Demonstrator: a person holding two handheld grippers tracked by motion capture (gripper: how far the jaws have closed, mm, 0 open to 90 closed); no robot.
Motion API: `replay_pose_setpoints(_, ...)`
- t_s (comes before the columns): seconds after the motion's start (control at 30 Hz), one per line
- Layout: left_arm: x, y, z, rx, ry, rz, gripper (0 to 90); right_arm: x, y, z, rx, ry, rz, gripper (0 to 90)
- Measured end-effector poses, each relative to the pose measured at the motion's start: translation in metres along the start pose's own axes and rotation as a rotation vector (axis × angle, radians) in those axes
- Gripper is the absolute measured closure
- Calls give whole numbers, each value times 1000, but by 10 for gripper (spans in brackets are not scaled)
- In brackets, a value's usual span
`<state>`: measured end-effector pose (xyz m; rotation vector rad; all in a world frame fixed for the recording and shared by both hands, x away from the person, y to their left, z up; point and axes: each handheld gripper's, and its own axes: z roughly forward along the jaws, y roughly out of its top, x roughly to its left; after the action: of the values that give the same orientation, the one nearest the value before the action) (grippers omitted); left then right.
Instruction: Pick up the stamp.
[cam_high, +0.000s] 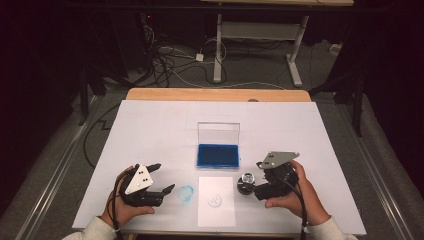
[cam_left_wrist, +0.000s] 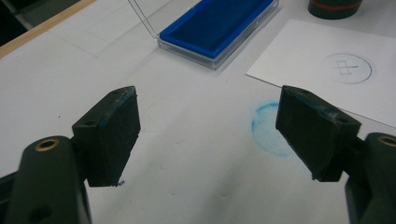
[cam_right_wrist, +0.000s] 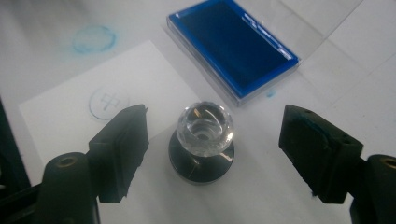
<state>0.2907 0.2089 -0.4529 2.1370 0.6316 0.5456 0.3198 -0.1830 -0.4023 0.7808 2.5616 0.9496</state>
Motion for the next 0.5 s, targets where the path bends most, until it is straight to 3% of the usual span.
replay_pose_setpoints(0.07,0,0,1,5,-7,2,214,0,1,7,32,19,9,253)
replay_pose_setpoints(0.17,0,0,2,12,-15,2,214,1,3,14,64,-3,-5,269)
replay_pose_setpoints(0.37,-1,0,3,21,-26,10,214,-1,3,22,85,15,-20,318)
replay_pose_setpoints(0.5,-2,-1,5,29,-28,18,214,-4,-1,28,95,36,-27,398)
